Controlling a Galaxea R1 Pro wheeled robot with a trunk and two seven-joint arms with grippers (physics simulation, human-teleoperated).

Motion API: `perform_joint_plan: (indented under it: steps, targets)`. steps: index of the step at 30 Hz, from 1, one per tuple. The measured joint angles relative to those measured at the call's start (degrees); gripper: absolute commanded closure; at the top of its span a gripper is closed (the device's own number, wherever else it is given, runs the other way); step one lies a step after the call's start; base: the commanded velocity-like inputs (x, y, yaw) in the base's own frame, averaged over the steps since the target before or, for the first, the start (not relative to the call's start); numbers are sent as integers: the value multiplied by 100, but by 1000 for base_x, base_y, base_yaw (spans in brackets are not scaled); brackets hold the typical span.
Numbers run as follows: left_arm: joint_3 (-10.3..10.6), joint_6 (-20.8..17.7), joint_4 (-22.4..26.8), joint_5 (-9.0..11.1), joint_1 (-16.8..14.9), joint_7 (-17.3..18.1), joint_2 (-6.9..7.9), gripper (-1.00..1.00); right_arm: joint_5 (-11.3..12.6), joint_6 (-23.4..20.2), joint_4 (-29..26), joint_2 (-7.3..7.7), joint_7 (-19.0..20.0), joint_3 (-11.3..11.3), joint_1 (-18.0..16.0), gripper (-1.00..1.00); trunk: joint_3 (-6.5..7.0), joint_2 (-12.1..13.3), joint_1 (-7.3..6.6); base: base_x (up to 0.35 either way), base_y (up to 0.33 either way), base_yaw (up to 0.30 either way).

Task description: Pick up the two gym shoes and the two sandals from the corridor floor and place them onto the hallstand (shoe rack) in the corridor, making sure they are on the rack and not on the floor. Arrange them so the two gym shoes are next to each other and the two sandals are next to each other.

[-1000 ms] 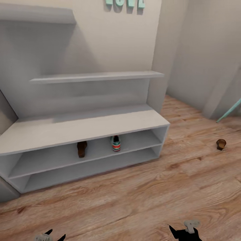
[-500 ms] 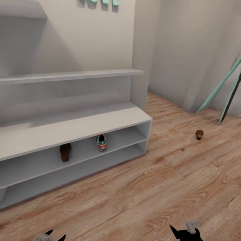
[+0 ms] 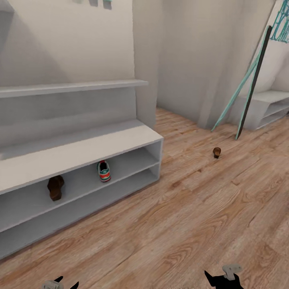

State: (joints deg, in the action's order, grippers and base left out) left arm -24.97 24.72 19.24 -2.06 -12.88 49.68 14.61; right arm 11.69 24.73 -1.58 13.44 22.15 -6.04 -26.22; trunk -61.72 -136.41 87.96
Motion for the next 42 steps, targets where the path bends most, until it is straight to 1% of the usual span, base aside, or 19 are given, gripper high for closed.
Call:
perform_joint_plan:
  steps: [35, 42]
  targets:
    - [5, 0, -6, 0, 0, -17, -17, -100, 0, 0, 0, -7, 0, 0, 0, -100, 0, 0, 0, 0, 0, -300]
    - [-2, 0, -6, 0, 2, -103, -18, -100, 0, 0, 0, -9, 0, 0, 0, -100, 0, 0, 0, 0, 0, -300]
